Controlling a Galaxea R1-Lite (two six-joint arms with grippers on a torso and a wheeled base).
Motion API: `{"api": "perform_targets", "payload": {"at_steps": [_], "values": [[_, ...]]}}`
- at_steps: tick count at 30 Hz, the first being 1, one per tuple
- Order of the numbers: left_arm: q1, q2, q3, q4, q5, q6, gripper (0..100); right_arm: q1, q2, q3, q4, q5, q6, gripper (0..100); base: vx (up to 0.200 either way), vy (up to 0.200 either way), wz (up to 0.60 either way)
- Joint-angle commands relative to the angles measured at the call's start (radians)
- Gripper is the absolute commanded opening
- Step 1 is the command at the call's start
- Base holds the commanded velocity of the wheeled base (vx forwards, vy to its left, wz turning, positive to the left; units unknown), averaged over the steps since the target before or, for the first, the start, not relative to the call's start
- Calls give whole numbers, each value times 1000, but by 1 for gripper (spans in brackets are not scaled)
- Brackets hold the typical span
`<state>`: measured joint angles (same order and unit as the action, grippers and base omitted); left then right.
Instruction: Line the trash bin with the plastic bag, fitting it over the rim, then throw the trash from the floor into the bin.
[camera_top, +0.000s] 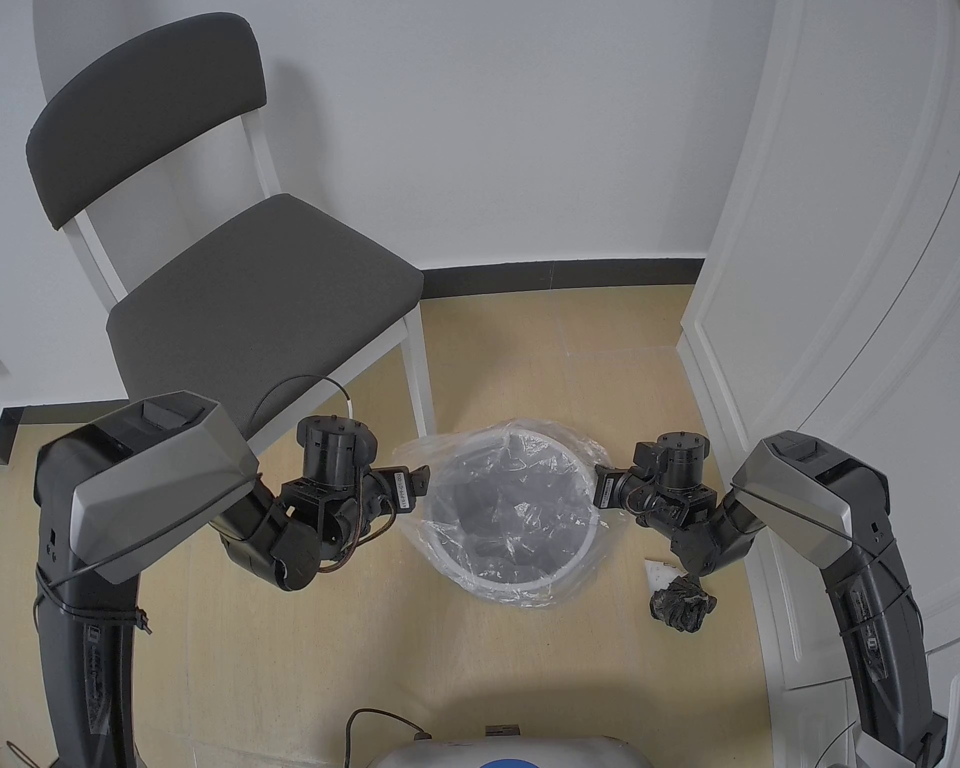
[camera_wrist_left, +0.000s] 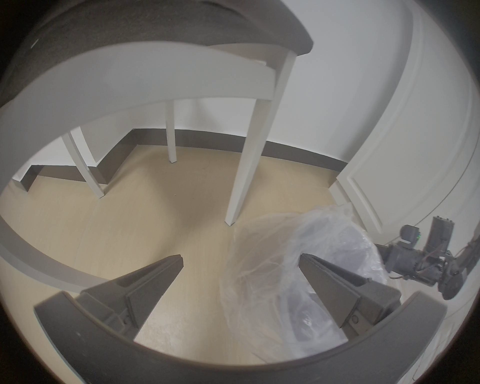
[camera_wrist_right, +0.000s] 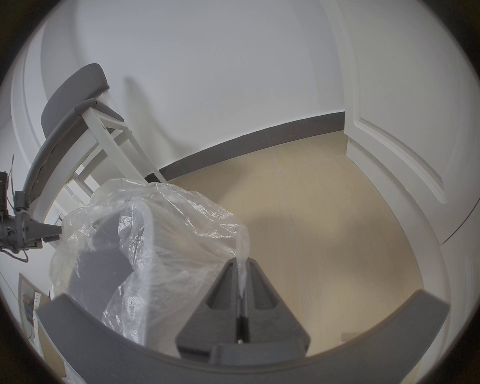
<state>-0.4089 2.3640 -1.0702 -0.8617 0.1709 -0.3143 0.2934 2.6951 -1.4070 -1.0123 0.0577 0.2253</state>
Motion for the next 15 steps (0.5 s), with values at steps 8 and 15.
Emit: {"api": "perform_targets", "payload": {"at_steps": [8,15], "values": [[42,247,-260,6,90,-37,100,1,29,-52,-6,-24,31,0,0,0,0],[56,300,-333,20,147,-62,100,0,74,-101,-23,-38,55,0,0,0,0]]}}
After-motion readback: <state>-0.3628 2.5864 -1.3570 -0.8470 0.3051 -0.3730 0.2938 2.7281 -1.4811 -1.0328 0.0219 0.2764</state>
